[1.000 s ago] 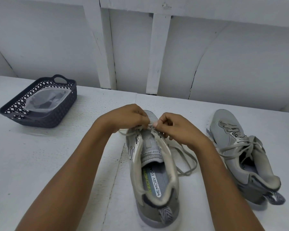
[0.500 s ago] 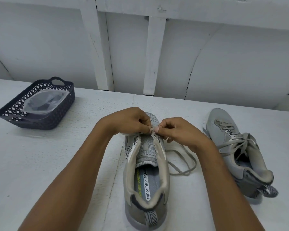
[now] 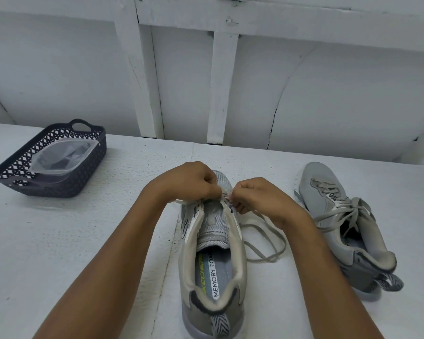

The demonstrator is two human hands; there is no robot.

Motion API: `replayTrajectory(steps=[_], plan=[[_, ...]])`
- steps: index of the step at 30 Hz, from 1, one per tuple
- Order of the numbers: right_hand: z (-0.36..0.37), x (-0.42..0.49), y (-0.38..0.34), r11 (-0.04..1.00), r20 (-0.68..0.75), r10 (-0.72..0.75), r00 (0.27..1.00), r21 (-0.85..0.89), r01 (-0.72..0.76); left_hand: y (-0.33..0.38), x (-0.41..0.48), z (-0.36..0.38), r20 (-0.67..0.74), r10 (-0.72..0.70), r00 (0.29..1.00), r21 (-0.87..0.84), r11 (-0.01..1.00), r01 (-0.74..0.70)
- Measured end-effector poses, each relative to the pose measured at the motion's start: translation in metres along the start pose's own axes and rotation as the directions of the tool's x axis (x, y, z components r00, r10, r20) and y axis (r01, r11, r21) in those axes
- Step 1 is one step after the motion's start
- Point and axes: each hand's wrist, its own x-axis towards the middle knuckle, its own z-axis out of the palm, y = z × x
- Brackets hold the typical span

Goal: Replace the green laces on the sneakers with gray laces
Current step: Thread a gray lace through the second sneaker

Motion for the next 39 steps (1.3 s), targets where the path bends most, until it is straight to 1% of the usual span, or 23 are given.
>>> replayTrajectory(steps=[3, 5, 6, 9, 13, 15, 17, 19, 21, 23, 26, 28, 30, 32, 34, 35, 37, 38, 39], plan=[[0.000, 0.003, 0.000, 0.990, -0.009, 0.061, 0.998, 0.131, -0.059, -0.003, -0.001, -0.003, 0.018, 0.015, 1.000, -0.050, 0.999, -0.014], [0.000, 0.003, -0.001, 0.982, 0.003, 0.084, 0.996, 0.171, -0.083, -0.007, -0.001, -0.005, 0.010, 0.020, 1.000, -0.124, 0.992, -0.019], [0.000, 0.003, -0.001, 0.985, 0.001, 0.079, 0.997, 0.155, -0.078, -0.008, -0.001, -0.005, 0.008, 0.021, 1.000, -0.155, 0.988, -0.019], [-0.004, 0.002, -0.003, 1.000, -0.015, 0.024, 1.000, 0.017, -0.024, -0.011, -0.002, -0.008, 0.020, 0.022, 1.000, -0.215, 0.976, -0.018], [-0.009, 0.001, -0.006, 0.994, 0.080, -0.032, 0.996, -0.105, 0.040, -0.017, -0.004, -0.014, 0.000, 0.027, 1.000, -0.269, 0.963, -0.026], [-0.009, 0.002, -0.007, 0.992, 0.096, -0.058, 0.994, -0.108, 0.068, -0.023, -0.008, -0.021, 0.024, 0.038, 0.999, -0.206, 0.978, -0.032], [-0.010, 0.003, -0.006, 0.991, 0.110, -0.062, 0.992, -0.110, 0.074, -0.029, -0.012, -0.027, 0.092, 0.036, 0.995, -0.077, 0.997, -0.029], [-0.011, 0.005, -0.006, 0.989, 0.124, -0.037, 0.992, -0.140, 0.054, -0.032, -0.017, -0.031, 0.147, -0.001, 0.989, 0.034, 0.999, -0.004], [-0.011, 0.007, -0.007, 0.988, 0.127, -0.008, 0.992, -0.150, 0.027, -0.034, -0.021, -0.032, 0.167, -0.034, 0.985, 0.111, 0.994, 0.015], [-0.011, 0.007, -0.008, 0.987, 0.124, 0.005, 0.992, -0.159, 0.014, -0.035, -0.023, -0.031, 0.181, -0.035, 0.983, 0.125, 0.992, 0.012], [-0.013, 0.003, -0.010, 0.981, 0.136, 0.036, 0.990, -0.191, -0.009, -0.037, -0.026, -0.027, 0.178, -0.028, 0.984, 0.097, 0.995, 0.011], [-0.013, 0.000, -0.010, 0.982, 0.138, 0.058, 0.989, -0.186, -0.032, -0.039, -0.029, -0.024, 0.160, -0.023, 0.987, 0.053, 0.998, 0.015], [-0.013, -0.001, -0.008, 0.983, 0.093, 0.066, 0.993, -0.176, -0.049, -0.041, -0.032, -0.023, 0.144, -0.019, 0.989, -0.015, 1.000, 0.021], [-0.014, -0.002, -0.005, 0.978, 0.010, 0.055, 0.998, -0.204, -0.052, -0.044, -0.035, -0.021, 0.086, -0.037, 0.996, -0.082, 0.996, 0.044], [-0.013, -0.003, -0.004, 0.968, -0.074, 0.006, 0.997, -0.251, -0.025, -0.051, -0.036, -0.022, -0.065, -0.084, 0.994, -0.133, 0.988, 0.075], [-0.012, -0.004, -0.004, 0.963, -0.120, -0.034, 0.992, -0.270, 0.001, -0.055, -0.036, -0.024, -0.161, -0.111, 0.981, -0.140, 0.986, 0.089], [-0.009, -0.008, -0.006, 0.952, -0.211, -0.118, 0.970, -0.301, 0.050, -0.067, -0.038, -0.028, -0.320, -0.164, 0.933, -0.113, 0.984, 0.134], [-0.007, -0.011, -0.009, 0.949, -0.249, -0.151, 0.957, -0.308, 0.070, -0.072, -0.040, -0.029, -0.367, -0.181, 0.912, -0.082, 0.983, 0.163], [-0.006, -0.013, -0.012, 0.947, -0.273, -0.172, 0.947, -0.309, 0.083, -0.078, -0.042, -0.030, -0.384, -0.192, 0.903, -0.033, 0.980, 0.194]])
